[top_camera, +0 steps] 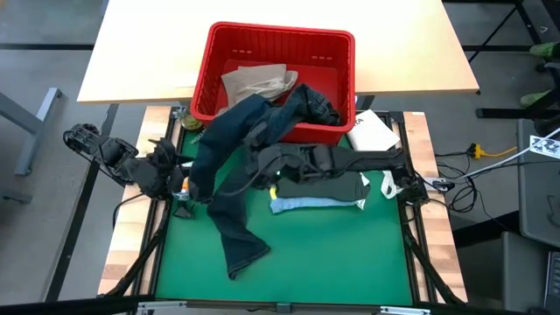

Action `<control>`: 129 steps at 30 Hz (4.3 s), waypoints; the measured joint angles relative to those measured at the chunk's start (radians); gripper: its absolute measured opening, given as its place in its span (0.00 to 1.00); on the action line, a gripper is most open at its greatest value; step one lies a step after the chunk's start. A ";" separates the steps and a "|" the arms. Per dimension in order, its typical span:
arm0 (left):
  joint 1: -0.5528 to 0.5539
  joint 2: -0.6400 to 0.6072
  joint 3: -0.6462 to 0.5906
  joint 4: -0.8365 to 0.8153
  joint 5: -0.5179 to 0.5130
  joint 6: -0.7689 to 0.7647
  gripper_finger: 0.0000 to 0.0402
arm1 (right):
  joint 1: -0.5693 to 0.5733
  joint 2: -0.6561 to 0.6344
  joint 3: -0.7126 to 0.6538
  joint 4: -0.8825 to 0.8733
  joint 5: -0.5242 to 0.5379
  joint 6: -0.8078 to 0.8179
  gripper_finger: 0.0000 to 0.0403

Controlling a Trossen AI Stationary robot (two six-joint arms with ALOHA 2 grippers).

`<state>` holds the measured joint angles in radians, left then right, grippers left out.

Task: Fold Laundry from Bin
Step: Fold the dark blue pants

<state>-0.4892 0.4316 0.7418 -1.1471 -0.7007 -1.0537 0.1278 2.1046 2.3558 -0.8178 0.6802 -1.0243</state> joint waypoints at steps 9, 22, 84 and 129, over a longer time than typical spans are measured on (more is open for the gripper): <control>0.000 0.007 0.000 -0.098 0.295 -0.149 0.54 | -0.182 -0.091 0.000 -0.422 -0.018 0.209 0.52; 0.000 0.007 0.000 -0.141 0.241 -0.149 0.54 | -0.580 -0.120 -0.001 -0.708 -0.381 0.532 0.52; 0.000 0.007 0.000 -0.147 0.186 -0.139 0.54 | -0.610 -0.067 -0.002 -0.747 -0.400 0.545 0.02; 0.000 0.007 0.000 -0.082 0.166 -0.032 0.54 | 0.436 -0.335 -0.001 -0.752 -0.290 0.939 0.01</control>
<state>-0.4893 0.4382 0.7414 -1.2287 -0.5352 -1.0854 0.5634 1.7695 2.3550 -1.5696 0.3907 -0.0855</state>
